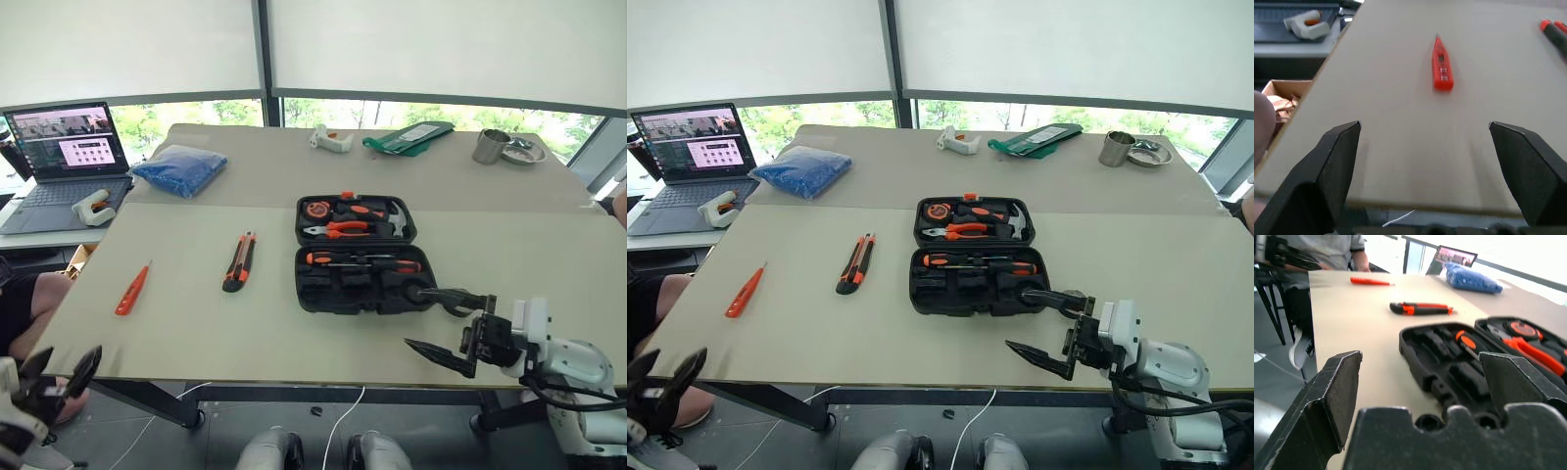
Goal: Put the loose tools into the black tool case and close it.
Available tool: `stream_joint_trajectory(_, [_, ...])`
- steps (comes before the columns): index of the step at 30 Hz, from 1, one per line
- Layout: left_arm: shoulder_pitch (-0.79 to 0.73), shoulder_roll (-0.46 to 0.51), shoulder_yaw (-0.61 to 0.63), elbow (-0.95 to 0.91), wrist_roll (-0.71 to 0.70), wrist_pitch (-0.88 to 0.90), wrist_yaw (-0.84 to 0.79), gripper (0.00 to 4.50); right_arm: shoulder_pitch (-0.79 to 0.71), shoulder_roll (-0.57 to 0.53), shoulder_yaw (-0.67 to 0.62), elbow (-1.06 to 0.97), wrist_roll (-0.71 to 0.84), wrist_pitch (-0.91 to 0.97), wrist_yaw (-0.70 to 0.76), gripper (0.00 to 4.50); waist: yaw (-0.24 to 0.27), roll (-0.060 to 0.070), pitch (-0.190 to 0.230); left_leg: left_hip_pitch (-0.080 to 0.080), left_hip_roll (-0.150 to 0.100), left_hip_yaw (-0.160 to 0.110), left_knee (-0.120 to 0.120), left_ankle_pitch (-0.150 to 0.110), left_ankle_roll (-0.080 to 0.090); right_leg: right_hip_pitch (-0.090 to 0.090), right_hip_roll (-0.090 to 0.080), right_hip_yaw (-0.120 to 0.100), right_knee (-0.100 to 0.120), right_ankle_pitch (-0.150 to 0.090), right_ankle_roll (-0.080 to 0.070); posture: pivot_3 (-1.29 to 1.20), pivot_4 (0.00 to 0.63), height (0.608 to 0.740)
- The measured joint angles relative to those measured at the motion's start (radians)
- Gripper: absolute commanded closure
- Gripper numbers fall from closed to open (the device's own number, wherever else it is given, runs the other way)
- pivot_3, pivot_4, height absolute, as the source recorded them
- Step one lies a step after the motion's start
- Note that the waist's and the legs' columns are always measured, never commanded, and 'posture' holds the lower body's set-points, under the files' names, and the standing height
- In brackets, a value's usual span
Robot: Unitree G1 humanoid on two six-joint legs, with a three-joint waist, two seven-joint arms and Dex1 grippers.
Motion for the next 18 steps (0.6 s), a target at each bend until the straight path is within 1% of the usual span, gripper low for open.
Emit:
stream_joint_trajectory(3, [-0.130, 0.097, -0.053, 0.024, 0.031, 0.109, 0.069, 0.00, -0.054, 0.006, 0.012, -0.028, 0.011, 0.028, -0.043, 0.05, 0.000, 0.000, 0.000, 0.000, 0.000, 0.000, 0.000, 0.002, -0.003, -0.001, 0.000, 0.000, 0.000, 0.002, -0.001, 0.00, 0.150, 0.740])
stream_joint_trajectory(5, [-0.255, 0.169, -0.125, 0.079, 0.057, 0.209, 0.102, 0.00, -0.098, 0.012, 0.025, -0.061, 0.037, 0.062, -0.078, 0.05, 0.000, 0.000, 0.000, 0.000, 0.000, 0.000, 0.000, 0.007, -0.012, -0.001, 0.000, -0.002, 0.000, 0.009, -0.004, 0.00, 0.150, 0.740])
stream_joint_trajectory(6, [-0.289, 0.187, -0.150, 0.092, 0.065, 0.240, 0.110, 0.00, -0.118, 0.013, 0.040, -0.078, 0.043, 0.069, -0.088, 0.05, -0.001, -0.001, 0.000, 0.000, 0.000, 0.001, 0.000, 0.007, -0.012, -0.002, 0.000, -0.002, 0.000, 0.010, -0.003, 0.00, 0.150, 0.740])
stream_joint_trajectory(9, [-0.442, 0.225, -0.278, 0.185, 0.117, 0.341, 0.122, 0.00, -0.138, 0.015, 0.070, -0.101, 0.044, 0.101, -0.114, 0.05, -0.004, -0.001, -0.001, -0.002, -0.001, 0.002, -0.001, 0.007, -0.012, -0.004, 0.001, -0.002, 0.000, 0.010, -0.005, 0.00, 0.150, 0.740])
stream_joint_trajectory(11, [-0.461, 0.226, -0.314, 0.210, 0.129, 0.367, 0.119, 0.00, -0.141, 0.015, 0.079, -0.103, 0.044, 0.106, -0.122, 0.05, -0.008, -0.001, -0.001, -0.002, -0.001, 0.002, -0.002, 0.007, -0.011, -0.004, 0.001, -0.002, 0.001, 0.010, -0.005, 0.00, 0.150, 0.740])
stream_joint_trajectory(13, [-0.518, 0.233, -0.367, 0.258, 0.150, 0.402, 0.101, 0.00, -0.140, 0.010, 0.079, -0.103, 0.045, 0.115, -0.129, 0.05, -0.008, -0.002, 0.000, -0.003, -0.001, 0.003, -0.003, 0.007, -0.012, -0.003, 0.001, -0.003, 0.002, 0.009, -0.007, 0.00, 0.150, 0.740])
stream_joint_trajectory(16, [-0.586, 0.276, -0.418, 0.316, 0.170, 0.454, 0.064, 0.66, -0.133, -0.011, 0.077, -0.113, 0.048, 0.131, -0.129, 0.00, -0.005, -0.002, 0.000, -0.002, -0.001, 0.003, -0.003, 0.008, -0.013, -0.003, 0.001, -0.004, 0.005, 0.008, -0.008, 0.00, 0.150, 0.740])
stream_joint_trajectory(18, [-0.620, 0.296, -0.437, 0.355, 0.191, 0.479, 0.054, 1.39, -0.120, -0.033, 0.073, -0.121, 0.054, 0.138, -0.120, 0.00, -0.005, -0.002, 0.000, 0.000, 0.000, 0.002, -0.003, 0.008, -0.014, -0.004, 0.001, -0.004, 0.004, 0.007, -0.008, 0.00, 0.150, 0.740])
